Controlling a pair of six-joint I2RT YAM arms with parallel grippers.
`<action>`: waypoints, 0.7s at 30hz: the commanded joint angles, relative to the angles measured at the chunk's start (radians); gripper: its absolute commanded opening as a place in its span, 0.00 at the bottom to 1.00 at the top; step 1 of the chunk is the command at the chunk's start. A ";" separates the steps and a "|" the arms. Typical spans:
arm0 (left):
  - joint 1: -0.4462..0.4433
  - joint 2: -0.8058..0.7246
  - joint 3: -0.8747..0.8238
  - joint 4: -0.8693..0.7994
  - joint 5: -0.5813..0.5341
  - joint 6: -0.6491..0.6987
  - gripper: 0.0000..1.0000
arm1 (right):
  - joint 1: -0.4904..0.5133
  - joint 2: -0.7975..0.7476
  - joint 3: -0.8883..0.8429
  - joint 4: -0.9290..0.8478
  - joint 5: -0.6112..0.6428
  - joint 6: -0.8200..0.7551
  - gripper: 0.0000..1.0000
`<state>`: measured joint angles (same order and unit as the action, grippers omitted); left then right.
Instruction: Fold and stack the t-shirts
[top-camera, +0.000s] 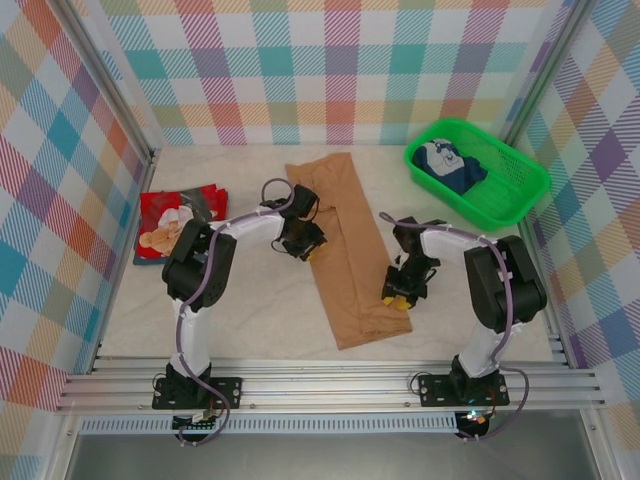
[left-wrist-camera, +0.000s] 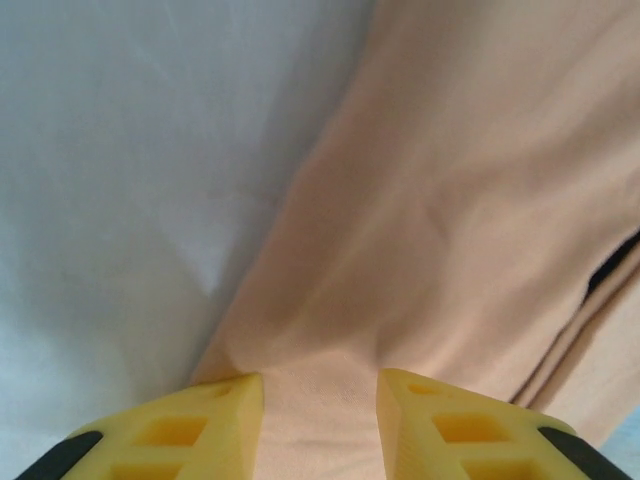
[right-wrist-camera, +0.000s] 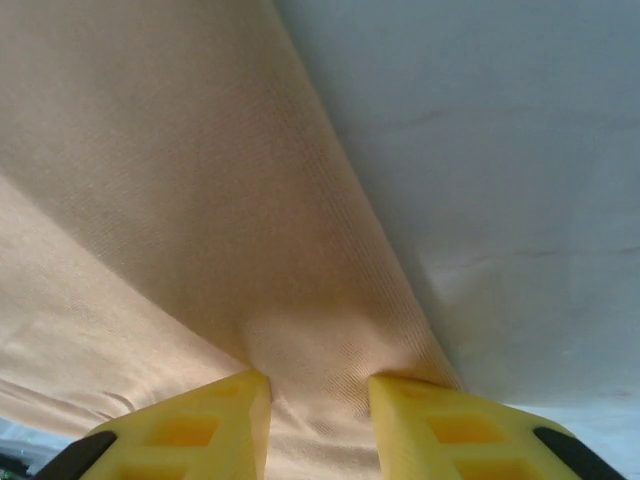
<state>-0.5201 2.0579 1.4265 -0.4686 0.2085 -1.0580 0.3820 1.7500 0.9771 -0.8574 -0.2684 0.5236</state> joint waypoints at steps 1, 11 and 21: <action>0.064 0.058 0.022 -0.051 -0.104 0.049 0.36 | 0.073 0.046 -0.021 0.043 -0.019 0.052 0.33; 0.160 0.189 0.298 -0.217 -0.126 0.219 0.35 | 0.204 0.106 0.111 0.036 -0.026 0.157 0.34; 0.133 -0.208 0.011 -0.245 -0.123 0.253 0.52 | 0.193 -0.185 0.003 0.007 -0.007 0.204 0.45</action>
<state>-0.3779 2.0064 1.5204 -0.6495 0.0940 -0.8436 0.5781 1.6321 1.0325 -0.8043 -0.2630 0.6853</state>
